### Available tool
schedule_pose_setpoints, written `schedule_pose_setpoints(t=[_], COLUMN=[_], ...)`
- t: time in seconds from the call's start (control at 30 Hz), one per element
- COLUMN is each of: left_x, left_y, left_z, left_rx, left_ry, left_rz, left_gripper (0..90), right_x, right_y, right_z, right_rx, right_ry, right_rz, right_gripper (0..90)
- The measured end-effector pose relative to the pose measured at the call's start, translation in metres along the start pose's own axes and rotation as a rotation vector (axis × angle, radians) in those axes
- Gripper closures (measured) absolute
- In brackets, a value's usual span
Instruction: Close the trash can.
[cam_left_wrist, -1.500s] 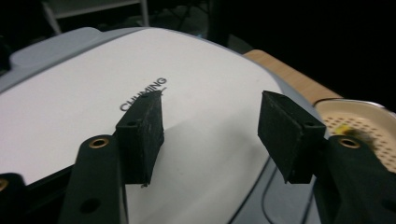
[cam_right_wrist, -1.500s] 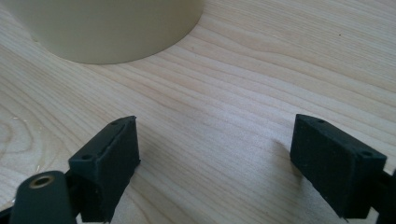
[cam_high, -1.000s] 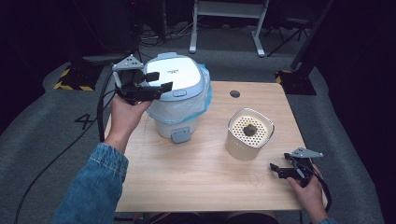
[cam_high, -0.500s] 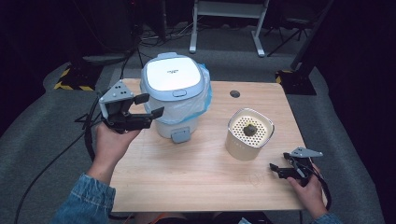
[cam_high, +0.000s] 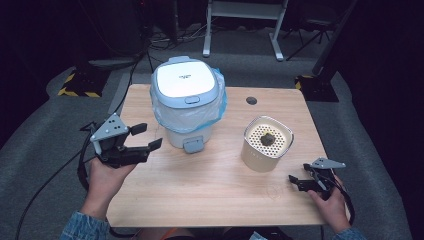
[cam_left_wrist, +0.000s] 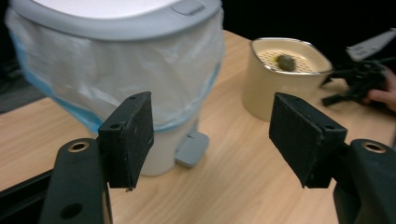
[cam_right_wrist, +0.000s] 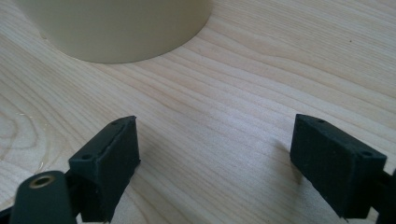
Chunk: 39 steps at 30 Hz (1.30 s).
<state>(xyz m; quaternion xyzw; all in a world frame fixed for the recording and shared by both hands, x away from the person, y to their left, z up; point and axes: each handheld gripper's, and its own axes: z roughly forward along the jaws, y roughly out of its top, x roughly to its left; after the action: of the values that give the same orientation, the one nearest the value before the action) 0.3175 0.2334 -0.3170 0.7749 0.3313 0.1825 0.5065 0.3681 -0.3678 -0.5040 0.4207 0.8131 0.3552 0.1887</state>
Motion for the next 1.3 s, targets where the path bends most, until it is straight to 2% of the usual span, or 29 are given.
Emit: schedule_pose_setpoints(t=[0.13,0.33,0.43,0.5,0.53,0.6,0.63,0.73,0.87,1.1,1.23,1.3], left_x=[0.0,0.002,0.003,0.003,0.003,0.002,0.002,0.004,0.007,0.013,0.018,0.019], left_y=[-0.017,-0.048,-0.065,-0.076,-0.079,-0.086,-0.089,-0.1,-0.114,-0.141,-0.154,-0.158], left_z=[-0.002,0.004,0.009,0.011,0.012,0.015,0.015,0.018,0.023,0.032,0.04,0.045], left_rx=[-0.004,-0.006,-0.007,-0.019,-0.018,0.025,0.019,0.047,0.085,0.155,0.236,0.281], left_ry=[-0.002,0.048,0.063,0.056,0.058,0.066,0.076,0.081,0.091,0.13,0.173,0.186], left_rz=[0.004,-0.016,-0.064,-0.108,-0.115,-0.119,-0.125,-0.153,-0.169,-0.17,-0.165,-0.142], left_gripper=[30.2,28.0,27.9,27.2,28.1,27.4,28.2,28.9,29.0,28.7,28.7,28.7], right_x=[0.0,0.0,0.0,0.0,0.0,0.0,0.0,0.0,0.0,0.0,0.0,0.0], right_y=[0.0,0.0,0.0,0.0,0.0,0.0,0.0,0.0,0.0,0.0,0.0,0.0], right_z=[0.0,0.0,0.0,0.0,0.0,0.0,0.0,0.0,0.0,0.0,0.0,0.0], right_rx=[0.0,0.0,0.0,0.0,0.0,-0.001,-0.001,-0.001,-0.001,-0.001,-0.001,-0.001], right_ry=[-0.001,-0.001,0.0,0.0,-0.001,0.001,0.002,0.002,0.003,0.003,0.003,0.003], right_rz=[0.0,0.0,0.0,0.0,0.0,-0.002,-0.003,-0.003,-0.004,-0.004,-0.004,-0.004], right_gripper=[15.8,15.8,15.8,15.8,15.8,15.8,15.8,15.8,15.8,15.8,15.8,15.8])
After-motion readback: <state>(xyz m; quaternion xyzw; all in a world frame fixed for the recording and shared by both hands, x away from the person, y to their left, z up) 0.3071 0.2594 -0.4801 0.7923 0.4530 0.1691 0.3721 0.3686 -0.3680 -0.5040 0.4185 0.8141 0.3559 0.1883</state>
